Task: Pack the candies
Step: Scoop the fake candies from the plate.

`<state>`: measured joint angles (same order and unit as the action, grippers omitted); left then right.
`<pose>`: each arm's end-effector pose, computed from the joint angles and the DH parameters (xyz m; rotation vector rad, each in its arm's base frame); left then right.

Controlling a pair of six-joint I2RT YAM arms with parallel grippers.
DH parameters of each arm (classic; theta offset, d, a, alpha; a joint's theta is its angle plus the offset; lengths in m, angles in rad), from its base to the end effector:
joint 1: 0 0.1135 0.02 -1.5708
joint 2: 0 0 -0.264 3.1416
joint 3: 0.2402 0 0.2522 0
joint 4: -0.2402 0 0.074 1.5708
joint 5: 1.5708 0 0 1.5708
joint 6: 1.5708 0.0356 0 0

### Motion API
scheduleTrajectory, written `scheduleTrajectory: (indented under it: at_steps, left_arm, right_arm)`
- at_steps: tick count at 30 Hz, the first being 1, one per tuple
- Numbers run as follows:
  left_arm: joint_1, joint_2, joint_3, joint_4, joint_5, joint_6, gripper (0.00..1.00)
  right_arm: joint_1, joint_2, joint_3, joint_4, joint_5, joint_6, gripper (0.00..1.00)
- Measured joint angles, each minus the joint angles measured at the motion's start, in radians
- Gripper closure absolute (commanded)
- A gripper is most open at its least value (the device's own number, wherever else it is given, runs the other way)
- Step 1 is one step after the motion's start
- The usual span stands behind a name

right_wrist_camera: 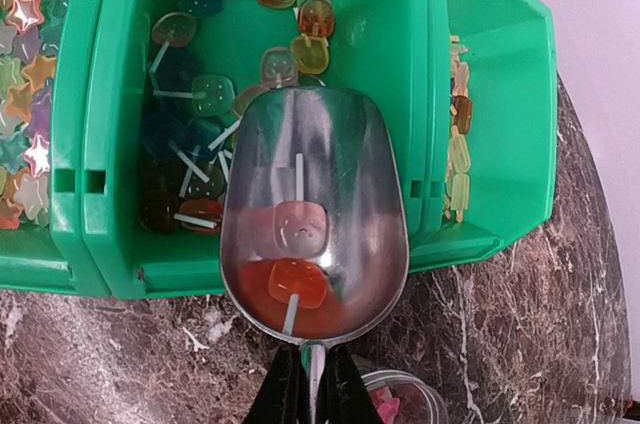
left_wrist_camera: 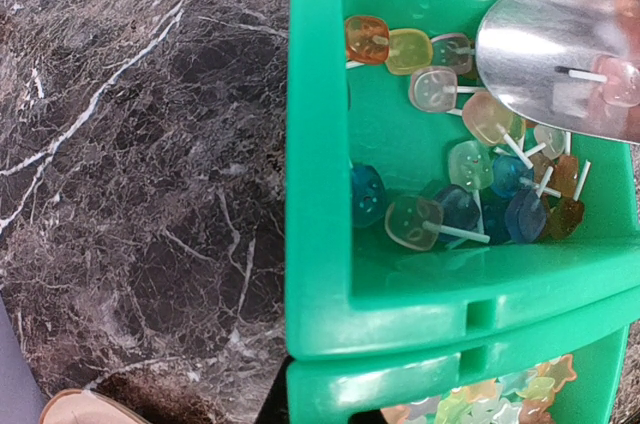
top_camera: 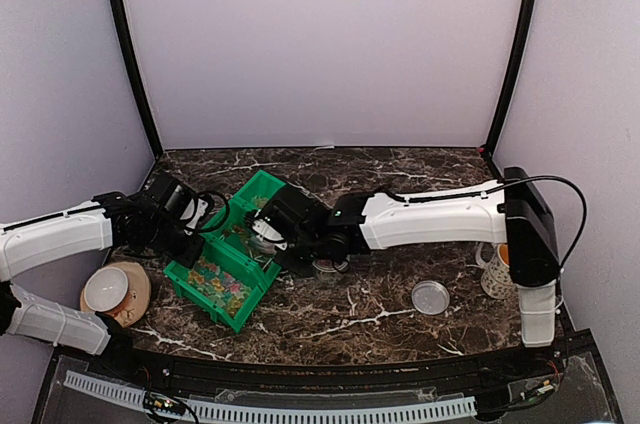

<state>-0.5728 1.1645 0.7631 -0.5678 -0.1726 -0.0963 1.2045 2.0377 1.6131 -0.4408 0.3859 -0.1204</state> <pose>0.1935 -0.1175 0.2256 0.5287 2.4633 -0.0507 0.1759 0.4211 0.2215 -1.3111 1.9555 0.0529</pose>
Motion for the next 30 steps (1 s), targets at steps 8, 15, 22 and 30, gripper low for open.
scheduleTrajectory:
  at_steps: [8,15,22,30]
  left_arm:
    - [0.0,0.0,0.0,-0.003,-0.005,-0.001,1.0]
    - [0.003,-0.001,0.0,-0.007,-0.029,-0.006,1.0]
    - [0.011,-0.002,0.0,-0.01,-0.061,-0.02,1.0]
    - [0.009,-0.004,-0.003,-0.01,-0.03,-0.023,1.0]
  right_arm:
    - [0.01,0.161,0.24,-0.146,0.002,0.005,1.0]
    - [0.013,0.215,0.3,-0.112,-0.005,0.018,1.0]
    - [0.011,0.239,0.285,0.01,-0.017,0.045,1.0]
    - [0.012,0.192,0.032,0.365,-0.084,0.062,1.0]
